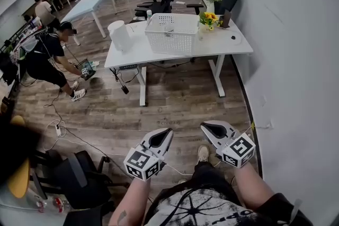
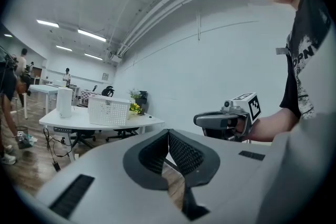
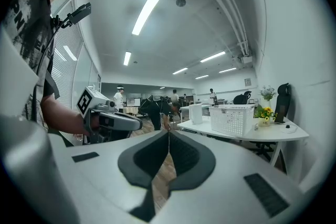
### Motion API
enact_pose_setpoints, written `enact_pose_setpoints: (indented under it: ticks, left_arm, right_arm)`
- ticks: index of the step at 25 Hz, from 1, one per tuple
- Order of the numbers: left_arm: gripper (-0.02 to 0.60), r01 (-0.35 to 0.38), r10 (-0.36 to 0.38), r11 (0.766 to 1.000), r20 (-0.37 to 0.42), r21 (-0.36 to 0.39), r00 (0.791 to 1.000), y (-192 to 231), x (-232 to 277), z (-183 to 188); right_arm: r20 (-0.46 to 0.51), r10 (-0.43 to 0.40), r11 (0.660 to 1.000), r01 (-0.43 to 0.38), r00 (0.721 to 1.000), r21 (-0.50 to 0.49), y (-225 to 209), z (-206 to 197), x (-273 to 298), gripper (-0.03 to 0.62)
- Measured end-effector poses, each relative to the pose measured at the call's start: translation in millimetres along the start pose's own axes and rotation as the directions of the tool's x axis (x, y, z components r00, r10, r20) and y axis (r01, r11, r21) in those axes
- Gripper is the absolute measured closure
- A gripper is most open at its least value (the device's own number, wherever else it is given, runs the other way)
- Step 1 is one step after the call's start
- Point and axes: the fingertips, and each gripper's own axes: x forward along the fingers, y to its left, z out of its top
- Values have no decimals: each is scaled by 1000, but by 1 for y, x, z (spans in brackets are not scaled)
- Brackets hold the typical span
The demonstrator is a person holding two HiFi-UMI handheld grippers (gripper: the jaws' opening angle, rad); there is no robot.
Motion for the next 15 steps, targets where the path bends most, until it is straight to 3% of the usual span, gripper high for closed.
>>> enact_pose_setpoints:
  ticks: [7, 15]
  left_arm:
    - [571, -14, 13, 1000, -9, -8, 1000, 37, 37, 6]
    - [571, -52, 52, 998, 5, -28, 999, 85, 107, 36]
  right_arm:
    - [-8, 27, 1000, -27, 1000, 6, -42, 2, 39, 571]
    - [-8, 66, 998, -66, 998, 4, -122, 20, 74, 571]
